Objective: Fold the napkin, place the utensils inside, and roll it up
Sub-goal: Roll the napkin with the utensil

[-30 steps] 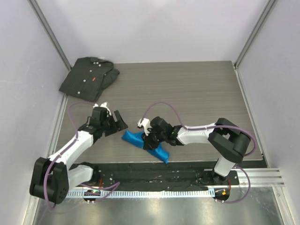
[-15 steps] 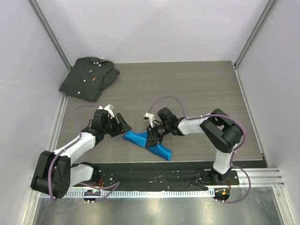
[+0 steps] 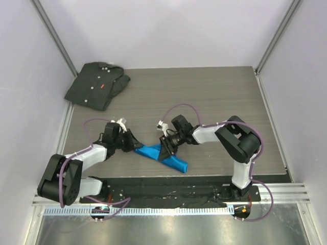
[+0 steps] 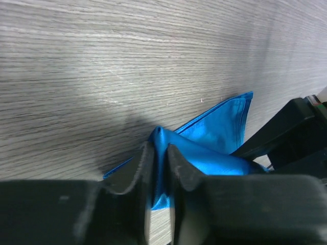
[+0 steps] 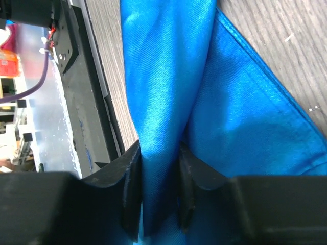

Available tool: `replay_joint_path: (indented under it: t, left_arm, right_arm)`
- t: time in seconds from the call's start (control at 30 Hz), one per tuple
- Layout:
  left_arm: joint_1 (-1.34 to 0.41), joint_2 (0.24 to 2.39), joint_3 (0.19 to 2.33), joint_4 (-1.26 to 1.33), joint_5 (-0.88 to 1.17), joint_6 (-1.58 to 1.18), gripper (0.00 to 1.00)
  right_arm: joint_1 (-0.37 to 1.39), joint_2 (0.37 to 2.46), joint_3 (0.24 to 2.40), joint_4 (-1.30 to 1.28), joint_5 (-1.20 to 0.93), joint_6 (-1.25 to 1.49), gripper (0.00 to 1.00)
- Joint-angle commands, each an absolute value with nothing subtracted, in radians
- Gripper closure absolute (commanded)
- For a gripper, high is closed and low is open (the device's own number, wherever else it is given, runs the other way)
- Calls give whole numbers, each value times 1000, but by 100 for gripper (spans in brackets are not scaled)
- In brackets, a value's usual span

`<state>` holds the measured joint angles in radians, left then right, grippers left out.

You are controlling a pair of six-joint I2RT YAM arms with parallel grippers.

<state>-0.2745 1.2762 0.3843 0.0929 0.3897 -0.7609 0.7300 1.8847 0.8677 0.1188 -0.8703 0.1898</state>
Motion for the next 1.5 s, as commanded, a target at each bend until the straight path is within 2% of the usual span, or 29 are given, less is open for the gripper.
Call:
replay_joint_path:
  t: [0.0, 0.07, 0.1, 0.13, 0.23, 0.37, 0.53, 0.73, 0.87, 1.3, 1.4, 1.47]
  left_arm:
    - [-273, 1285, 397, 129, 411, -753, 85]
    - [-273, 1285, 405, 114, 413, -741, 93]
    - [-273, 1285, 410, 106, 416, -736, 96]
    - [-273, 1285, 411, 103, 416, -733, 98]
    - [-275, 1285, 416, 91, 423, -726, 100]
    - [-275, 1287, 425, 77, 428, -723, 100]
    - [-275, 1292, 443, 35, 422, -723, 100]
    - [-275, 1301, 463, 14, 420, -724, 100]
    - [-275, 1305, 472, 6, 426, -724, 100]
    - [-275, 1321, 489, 3, 449, -712, 100]
    - [-275, 1316, 494, 3, 456, -707, 99]
    - [-275, 1310, 497, 3, 463, -703, 87]
  right_arm:
    - [729, 1816, 906, -95, -684, 106, 56]
    - [732, 1751, 940, -167, -620, 86, 48]
    - [733, 1727, 952, -187, -597, 71, 39]
    - [738, 1709, 963, -225, -542, 61, 35]
    - [753, 1632, 1002, -261, -473, 42, 25]
    - [822, 1559, 994, -244, -292, 5, 20]
    - [1020, 1552, 985, -207, -19, -90, 20]
    - [1130, 1623, 991, -152, 107, -126, 20]
    - [1147, 1678, 993, -144, 120, -147, 22]
    - [1143, 1773, 992, -132, 175, -179, 38]
    - [1128, 1789, 994, -138, 120, -176, 51]
    - [1109, 1792, 997, -152, 37, -169, 62]
